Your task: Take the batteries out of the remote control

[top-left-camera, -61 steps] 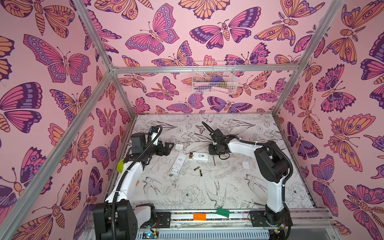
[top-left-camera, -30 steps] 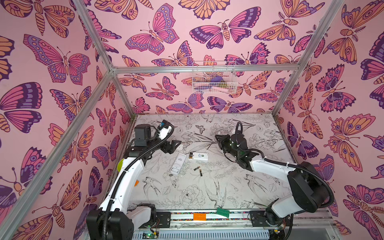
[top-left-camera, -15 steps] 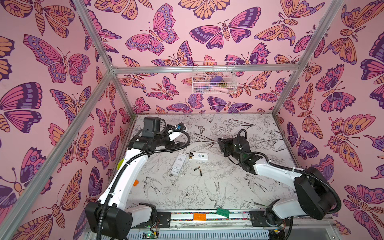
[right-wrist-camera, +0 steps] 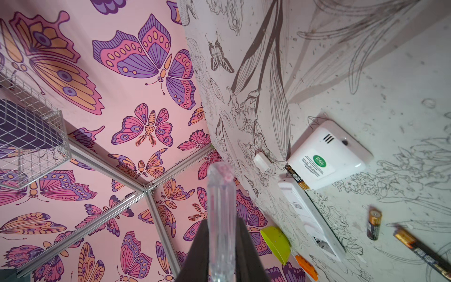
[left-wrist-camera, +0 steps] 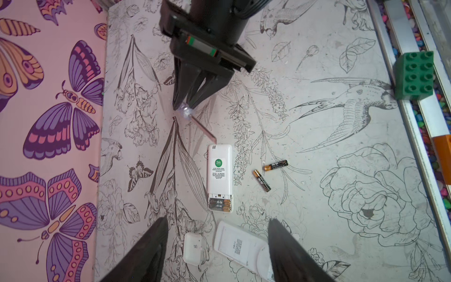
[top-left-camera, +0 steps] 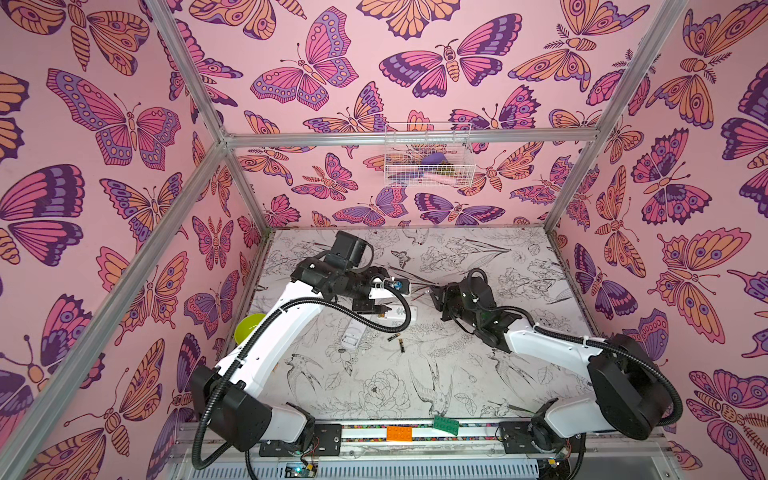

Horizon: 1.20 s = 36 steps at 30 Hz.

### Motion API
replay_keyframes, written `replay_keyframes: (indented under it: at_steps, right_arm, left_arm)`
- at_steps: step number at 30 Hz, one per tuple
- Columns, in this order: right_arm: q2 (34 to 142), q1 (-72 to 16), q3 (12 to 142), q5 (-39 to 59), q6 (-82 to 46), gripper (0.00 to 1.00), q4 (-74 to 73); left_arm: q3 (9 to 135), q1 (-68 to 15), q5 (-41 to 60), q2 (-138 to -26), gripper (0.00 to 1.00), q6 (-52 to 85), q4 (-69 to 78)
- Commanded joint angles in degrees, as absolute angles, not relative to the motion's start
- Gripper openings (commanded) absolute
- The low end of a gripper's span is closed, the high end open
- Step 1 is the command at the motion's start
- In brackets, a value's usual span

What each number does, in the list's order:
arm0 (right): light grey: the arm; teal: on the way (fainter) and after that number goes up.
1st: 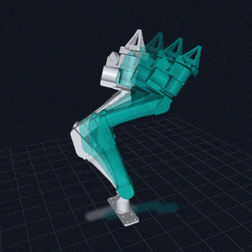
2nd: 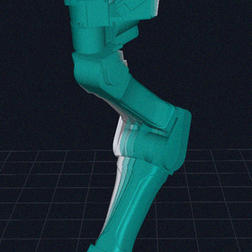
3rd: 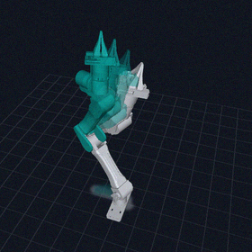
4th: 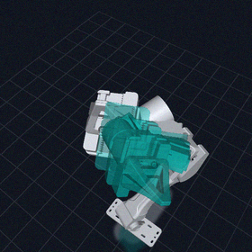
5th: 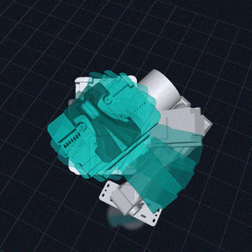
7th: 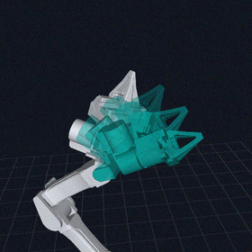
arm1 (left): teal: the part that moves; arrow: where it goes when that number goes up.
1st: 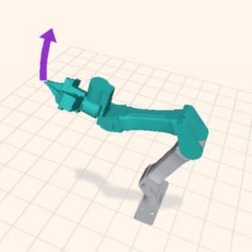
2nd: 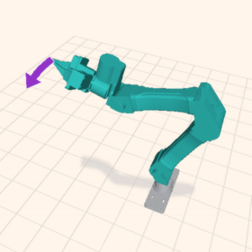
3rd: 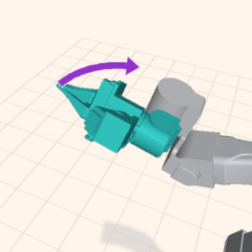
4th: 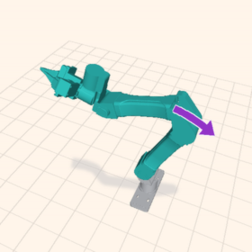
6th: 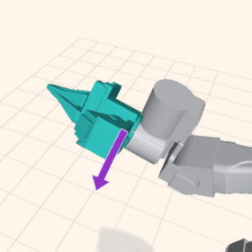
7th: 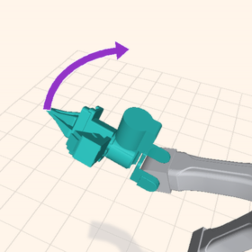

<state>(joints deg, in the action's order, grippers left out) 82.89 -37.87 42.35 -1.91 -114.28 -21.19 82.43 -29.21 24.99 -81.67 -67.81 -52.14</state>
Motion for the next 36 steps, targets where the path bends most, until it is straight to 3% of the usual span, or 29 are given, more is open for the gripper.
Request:
replay_keyframes:
  at_steps: [1, 12, 17, 28, 36]
  right_arm:
    - [81.65, -39.75, 42.8, -5.69, -117.2, 0.08, -20.3]
    - [85.3, -42.84, 44.27, -7.79, -119.25, 0.08, -24.08]
    - [85.67, -42.96, 44.8, -7.9, -119.95, 0.08, -24.17]
    - [86.03, -42.85, 44.12, -8.52, -121.9, 0.08, -25.64]
    - [86.31, -42.74, 44.29, -9.05, -122.58, 0.08, -25.62]
  left_arm:
    - [84.43, -30.41, 23.85, -83.71, 0.64, -70.04, -54.44]
    - [79.6, -31.9, 23.87, -85.71, 0.59, -64.72, -42.7]
    - [78.46, -33.57, 23.48, -86.51, 0.53, -63.19, -39.94]
    - [73.49, -36.82, 15.73, -88.04, 0.51, -63.14, -33.05]
    - [73.55, -38.06, 13.29, -89.24, 0.29, -60.4, -29.31]
